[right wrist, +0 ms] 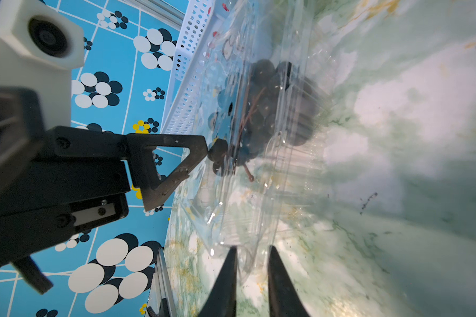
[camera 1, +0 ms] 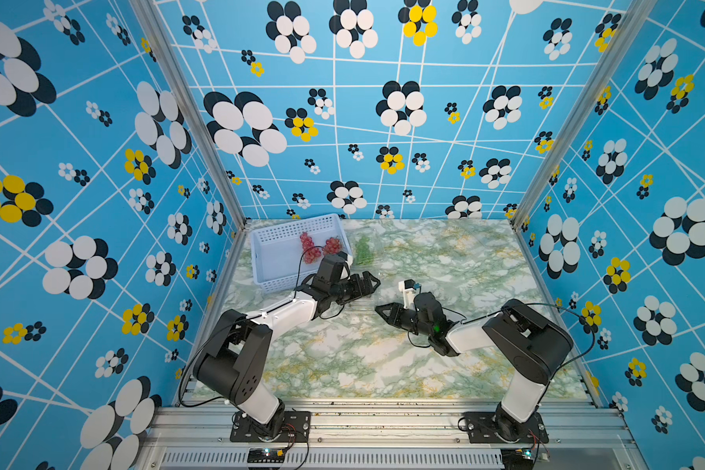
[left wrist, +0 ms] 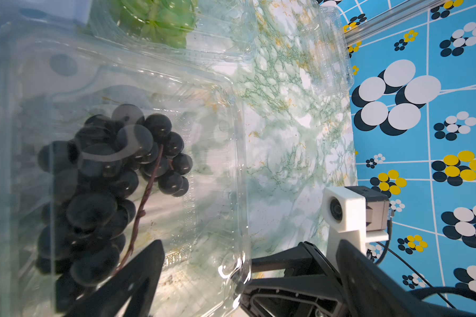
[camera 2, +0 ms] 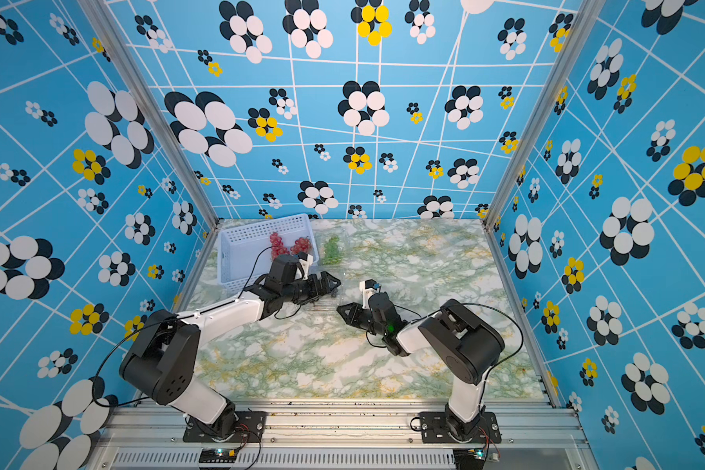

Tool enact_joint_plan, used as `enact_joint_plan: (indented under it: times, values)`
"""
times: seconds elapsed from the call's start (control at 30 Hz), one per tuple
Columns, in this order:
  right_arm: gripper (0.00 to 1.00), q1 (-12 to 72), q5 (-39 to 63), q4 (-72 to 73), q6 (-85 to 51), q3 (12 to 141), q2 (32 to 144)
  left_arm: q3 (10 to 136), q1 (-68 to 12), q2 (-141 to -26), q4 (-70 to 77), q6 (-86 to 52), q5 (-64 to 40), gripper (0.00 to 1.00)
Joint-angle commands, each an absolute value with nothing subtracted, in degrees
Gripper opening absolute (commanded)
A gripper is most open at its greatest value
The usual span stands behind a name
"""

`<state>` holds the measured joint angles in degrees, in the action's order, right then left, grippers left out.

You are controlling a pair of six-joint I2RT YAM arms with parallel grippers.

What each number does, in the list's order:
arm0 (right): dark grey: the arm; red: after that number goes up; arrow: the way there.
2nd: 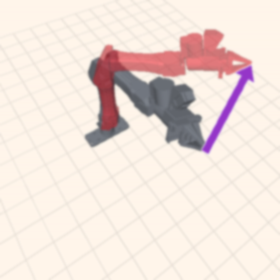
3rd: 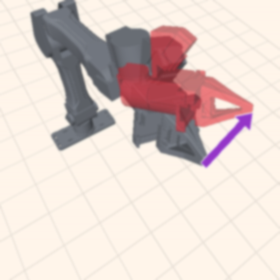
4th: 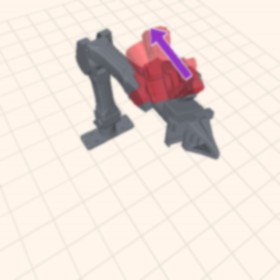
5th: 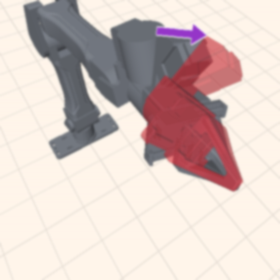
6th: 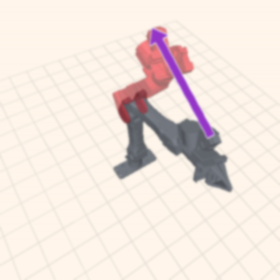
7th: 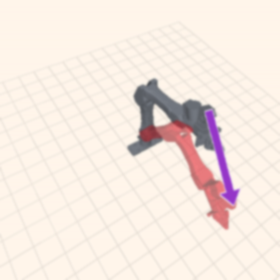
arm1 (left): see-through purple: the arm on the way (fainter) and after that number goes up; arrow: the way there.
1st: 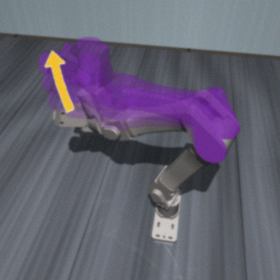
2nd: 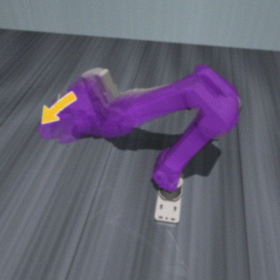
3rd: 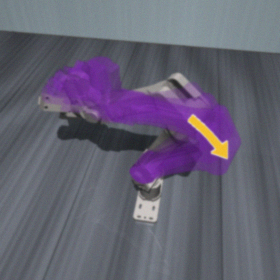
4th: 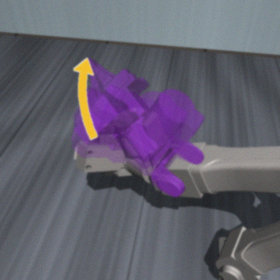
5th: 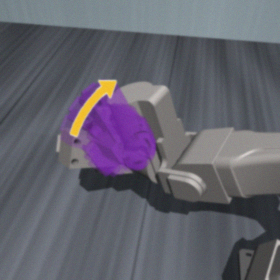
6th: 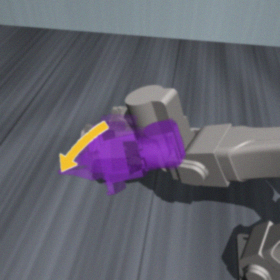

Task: Pack grapes into containers
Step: Close the packing box at the center of the board.

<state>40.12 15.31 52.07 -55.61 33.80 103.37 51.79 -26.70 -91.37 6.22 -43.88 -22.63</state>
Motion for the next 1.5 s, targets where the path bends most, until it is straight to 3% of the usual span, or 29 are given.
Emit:
enact_joint_plan:
  times: [0.0,0.93,1.1,1.23,1.47]
  values:
    - [0.20,40.78,15.21,49.41,-55.79,33.75,105.53,50.80,-26.72,-90.35,3.37,-42.80,-21.88,0.99]
    - [0.12,41.04,15.78,53.86,-57.10,32.86,109.86,50.20,-25.92,-89.84,3.08,-42.45,-22.06,1.00]
    - [0.13,41.02,15.18,51.42,-56.20,32.43,106.56,50.72,-25.25,-88.62,1.86,-41.67,-21.79,1.00]
    - [0.21,40.94,12.96,43.45,-52.89,32.88,100.31,51.33,-24.10,-86.84,0.55,-41.15,-22.06,0.99]
    - [0.59,39.19,11.16,26.52,-45.68,40.12,93.89,51.71,-21.78,-80.66,-2.93,-39.40,-21.46,1.00]
